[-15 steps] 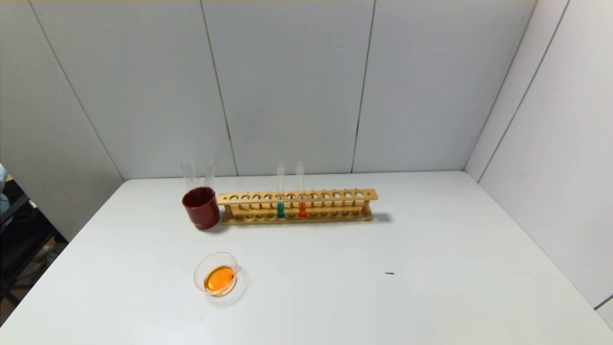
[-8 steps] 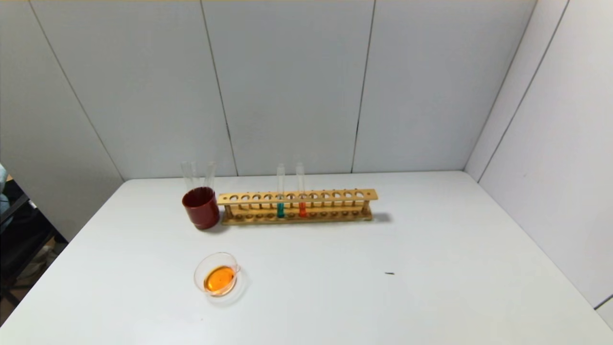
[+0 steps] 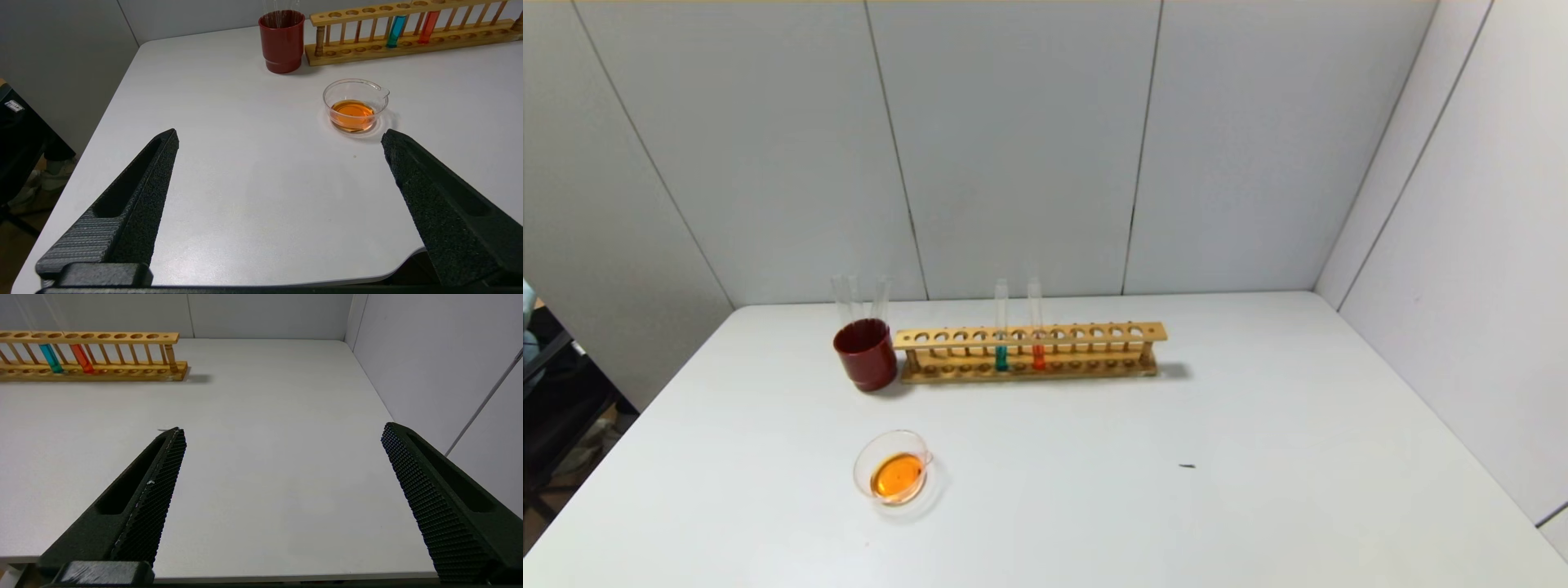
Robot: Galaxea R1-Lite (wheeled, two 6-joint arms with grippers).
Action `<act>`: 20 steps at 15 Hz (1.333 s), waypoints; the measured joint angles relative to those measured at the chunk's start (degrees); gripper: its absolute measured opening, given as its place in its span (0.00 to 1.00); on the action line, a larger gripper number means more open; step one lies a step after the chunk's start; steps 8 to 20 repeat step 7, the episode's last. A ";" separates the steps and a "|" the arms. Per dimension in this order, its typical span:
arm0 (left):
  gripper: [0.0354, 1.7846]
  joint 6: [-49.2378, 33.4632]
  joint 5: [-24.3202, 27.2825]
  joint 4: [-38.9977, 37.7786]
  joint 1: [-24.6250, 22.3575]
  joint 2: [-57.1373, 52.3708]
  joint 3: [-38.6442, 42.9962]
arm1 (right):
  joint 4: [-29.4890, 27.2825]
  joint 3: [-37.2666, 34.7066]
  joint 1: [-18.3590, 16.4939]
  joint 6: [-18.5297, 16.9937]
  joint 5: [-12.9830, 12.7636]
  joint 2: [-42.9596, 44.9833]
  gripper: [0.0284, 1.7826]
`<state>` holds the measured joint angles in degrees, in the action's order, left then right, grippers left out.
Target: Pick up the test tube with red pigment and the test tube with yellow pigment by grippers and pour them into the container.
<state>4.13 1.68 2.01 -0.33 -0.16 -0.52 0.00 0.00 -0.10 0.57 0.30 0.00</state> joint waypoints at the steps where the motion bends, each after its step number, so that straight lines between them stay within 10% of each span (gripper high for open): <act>1: 0.98 -0.04 -0.01 -0.11 0.00 0.00 0.04 | 0.00 0.00 0.00 -0.16 0.00 0.00 0.98; 20: 0.98 -0.85 -0.11 -0.37 0.02 0.00 0.15 | 0.13 0.00 0.00 -0.27 -0.01 0.00 0.98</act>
